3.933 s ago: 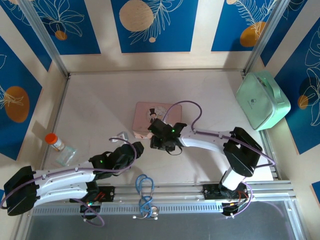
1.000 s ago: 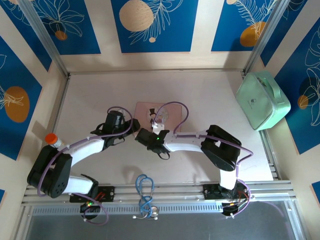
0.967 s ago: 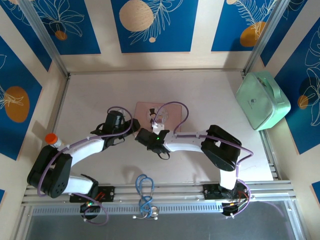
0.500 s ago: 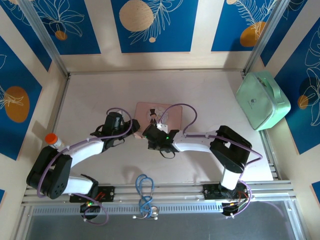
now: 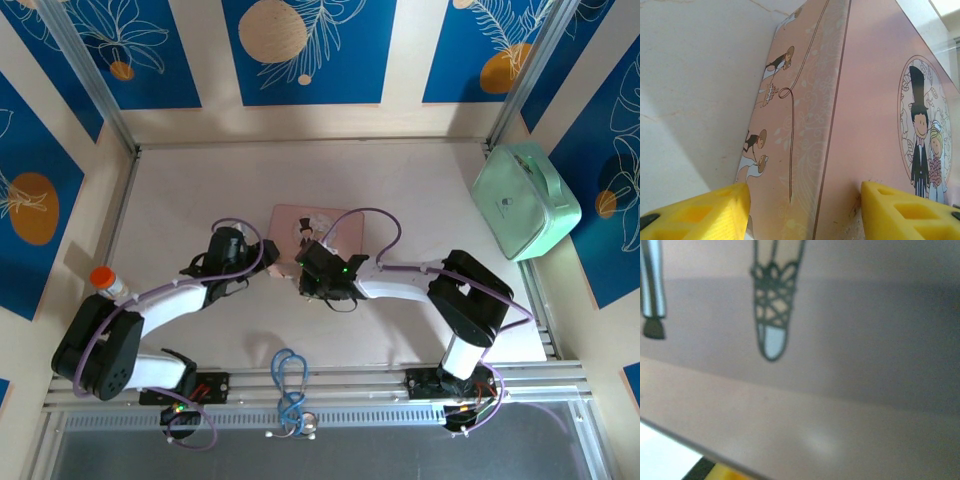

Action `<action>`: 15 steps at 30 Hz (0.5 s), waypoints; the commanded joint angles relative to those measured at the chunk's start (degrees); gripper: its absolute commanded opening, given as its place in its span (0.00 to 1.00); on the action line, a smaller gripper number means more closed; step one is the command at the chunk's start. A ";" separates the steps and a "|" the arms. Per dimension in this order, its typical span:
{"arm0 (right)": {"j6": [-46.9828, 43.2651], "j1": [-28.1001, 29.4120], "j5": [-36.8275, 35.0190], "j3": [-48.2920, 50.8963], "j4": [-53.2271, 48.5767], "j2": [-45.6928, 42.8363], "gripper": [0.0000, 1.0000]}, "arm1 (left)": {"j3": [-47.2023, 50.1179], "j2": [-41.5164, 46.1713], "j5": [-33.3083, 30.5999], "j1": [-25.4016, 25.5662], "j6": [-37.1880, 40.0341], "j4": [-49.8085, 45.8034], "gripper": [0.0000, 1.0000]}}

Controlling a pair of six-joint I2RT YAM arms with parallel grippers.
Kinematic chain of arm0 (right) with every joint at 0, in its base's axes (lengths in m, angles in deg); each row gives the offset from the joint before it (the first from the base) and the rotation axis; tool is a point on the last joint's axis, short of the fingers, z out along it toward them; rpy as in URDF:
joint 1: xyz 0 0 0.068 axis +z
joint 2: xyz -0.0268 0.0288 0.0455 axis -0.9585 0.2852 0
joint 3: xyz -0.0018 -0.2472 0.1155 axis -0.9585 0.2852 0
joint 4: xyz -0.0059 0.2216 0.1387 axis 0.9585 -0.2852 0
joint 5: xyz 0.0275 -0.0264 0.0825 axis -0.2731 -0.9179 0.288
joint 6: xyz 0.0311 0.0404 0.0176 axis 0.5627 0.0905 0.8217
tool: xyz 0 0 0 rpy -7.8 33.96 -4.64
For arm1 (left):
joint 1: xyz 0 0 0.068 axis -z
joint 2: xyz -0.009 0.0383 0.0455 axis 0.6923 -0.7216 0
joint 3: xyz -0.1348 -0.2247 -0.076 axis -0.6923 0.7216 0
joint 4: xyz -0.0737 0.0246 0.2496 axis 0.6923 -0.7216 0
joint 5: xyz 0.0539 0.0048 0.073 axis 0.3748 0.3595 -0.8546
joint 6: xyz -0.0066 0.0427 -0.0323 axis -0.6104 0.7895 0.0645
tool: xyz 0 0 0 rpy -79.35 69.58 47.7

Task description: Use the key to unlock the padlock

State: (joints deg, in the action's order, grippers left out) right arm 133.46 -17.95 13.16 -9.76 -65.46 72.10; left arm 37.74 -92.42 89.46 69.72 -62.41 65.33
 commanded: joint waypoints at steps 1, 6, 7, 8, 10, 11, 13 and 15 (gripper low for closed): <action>0.12 0.75 0.03 -0.64 -5.46 0.69 0.27 | 2.42 0.53 0.01 -0.51 -0.17 -7.12 0.59; 1.54 2.72 -5.06 -2.28 -9.61 0.52 0.35 | 2.42 0.85 -0.09 -0.51 -0.26 -7.48 0.58; 1.66 2.92 -5.59 -2.28 -9.54 0.34 0.35 | 2.44 1.06 -0.09 -0.45 -0.26 -7.51 0.58; 1.79 2.99 -6.01 -2.20 -9.48 0.23 0.34 | 2.42 1.16 -0.17 -0.50 -0.35 -7.66 0.58; 1.88 2.86 -6.03 -1.94 -8.92 0.16 0.30 | 2.49 1.33 -0.26 -0.51 -0.35 -7.89 0.58; 2.05 2.58 -5.93 -1.93 -9.06 0.41 0.30 | 2.51 1.38 -0.26 -0.51 -0.43 -7.91 0.58; 1.67 2.27 -5.70 -1.76 -8.38 0.91 0.29 | 2.51 1.47 -0.26 -0.47 -0.43 -8.09 0.58; 1.02 2.06 -5.50 -1.84 -7.49 1.41 0.30 | 2.59 1.47 -0.31 -0.51 -0.59 -8.09 0.58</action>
State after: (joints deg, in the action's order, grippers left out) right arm 134.47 -15.52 8.59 -10.66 -72.48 72.15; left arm 38.15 -91.15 89.48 69.75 -63.13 64.11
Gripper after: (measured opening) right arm 0.296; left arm 0.581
